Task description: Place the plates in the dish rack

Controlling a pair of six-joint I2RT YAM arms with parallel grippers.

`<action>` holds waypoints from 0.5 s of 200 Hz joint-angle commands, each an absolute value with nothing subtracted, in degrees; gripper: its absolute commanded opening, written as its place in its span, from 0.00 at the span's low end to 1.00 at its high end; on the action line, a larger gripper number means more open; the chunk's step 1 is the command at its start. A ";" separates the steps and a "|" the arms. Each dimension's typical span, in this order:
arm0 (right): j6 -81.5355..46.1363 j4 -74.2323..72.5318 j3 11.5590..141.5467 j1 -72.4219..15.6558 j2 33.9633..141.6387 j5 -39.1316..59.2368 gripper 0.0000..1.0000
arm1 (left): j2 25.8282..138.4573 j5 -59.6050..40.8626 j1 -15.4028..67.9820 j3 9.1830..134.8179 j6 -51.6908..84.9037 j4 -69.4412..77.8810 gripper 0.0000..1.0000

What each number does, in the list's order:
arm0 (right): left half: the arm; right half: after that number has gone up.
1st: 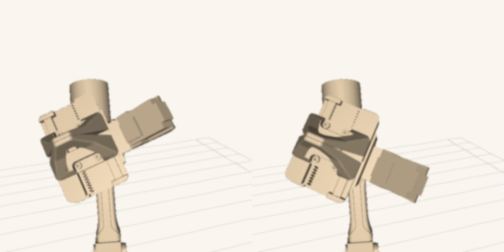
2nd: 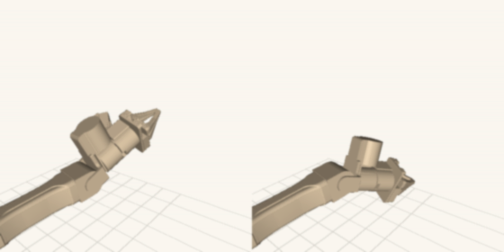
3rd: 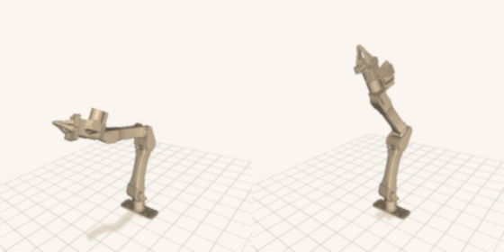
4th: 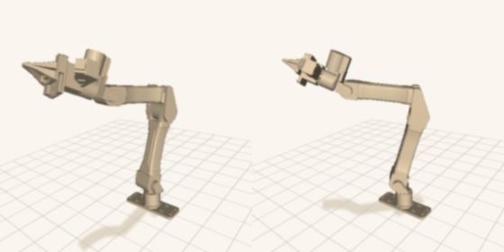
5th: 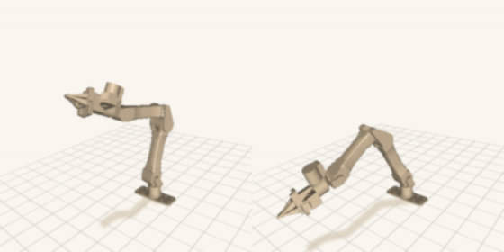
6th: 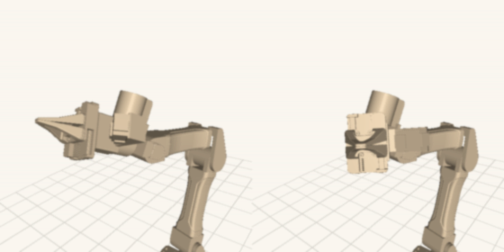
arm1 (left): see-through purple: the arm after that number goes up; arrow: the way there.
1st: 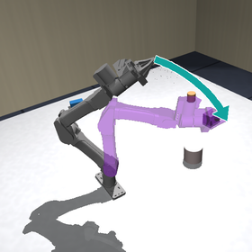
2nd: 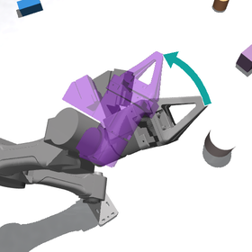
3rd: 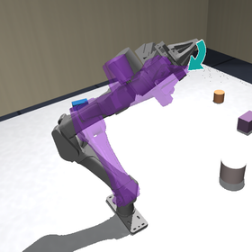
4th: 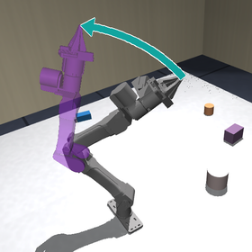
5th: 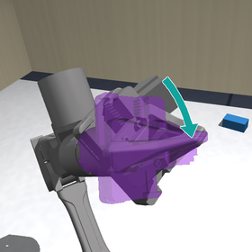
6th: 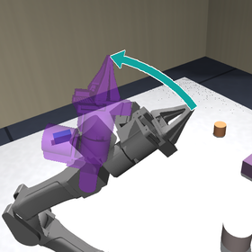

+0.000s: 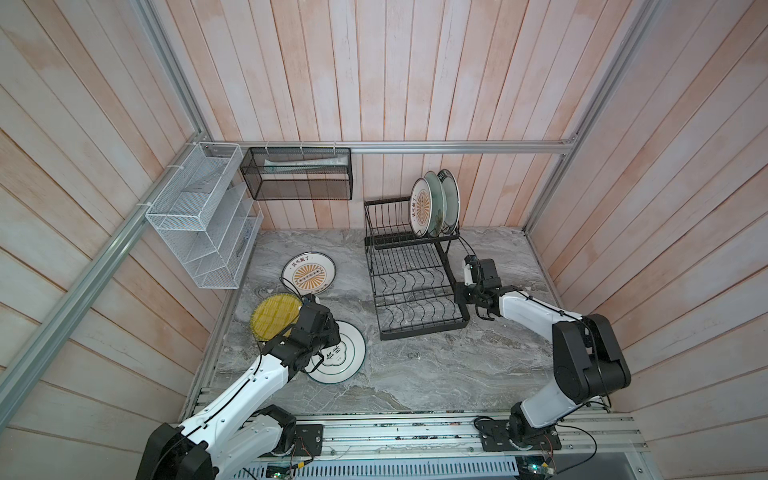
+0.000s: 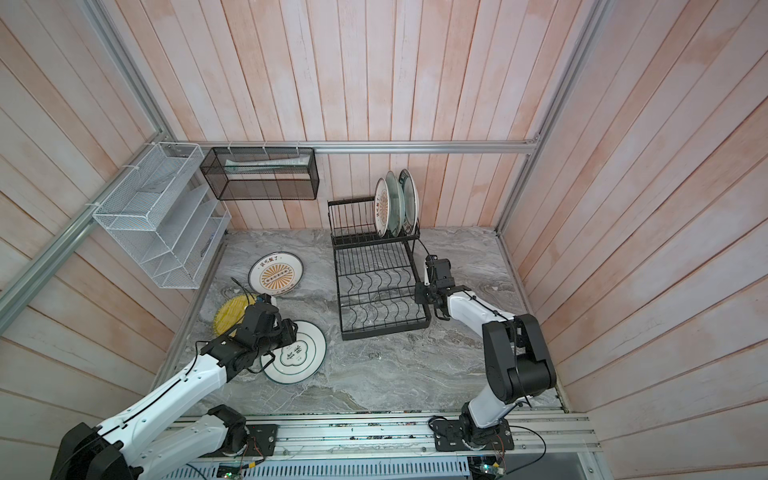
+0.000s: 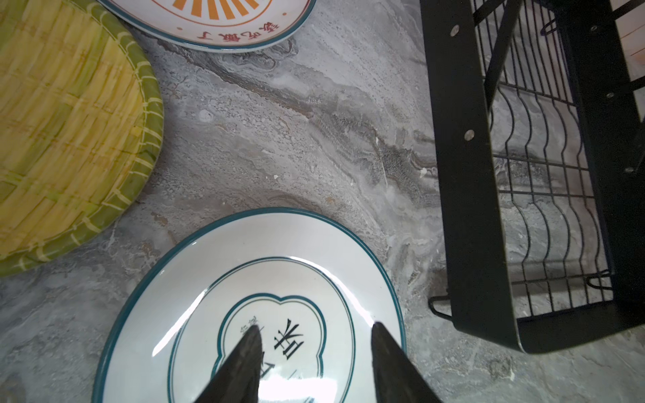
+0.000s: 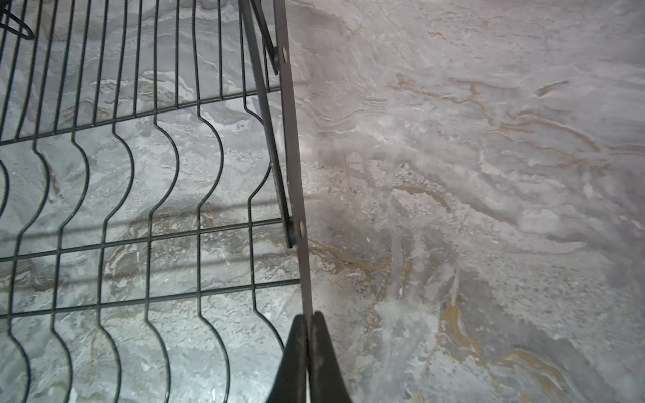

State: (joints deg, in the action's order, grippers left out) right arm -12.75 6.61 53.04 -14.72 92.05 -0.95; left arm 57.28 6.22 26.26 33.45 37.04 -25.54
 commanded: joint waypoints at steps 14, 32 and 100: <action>-14.68 9.06 51.16 -11.17 89.48 -6.11 0.03 | 56.91 8.24 25.93 35.63 37.58 -28.34 0.52; -14.66 8.55 50.78 -11.15 88.57 -4.61 0.07 | 56.86 9.51 25.99 35.53 38.48 -29.83 0.52; -14.30 8.91 50.90 -11.12 85.52 1.29 0.22 | 55.64 9.83 25.81 35.65 42.19 -35.54 0.53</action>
State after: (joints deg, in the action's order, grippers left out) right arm -13.93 7.62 51.09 -11.44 87.68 -0.34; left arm 56.88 9.02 26.24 34.50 39.77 -31.90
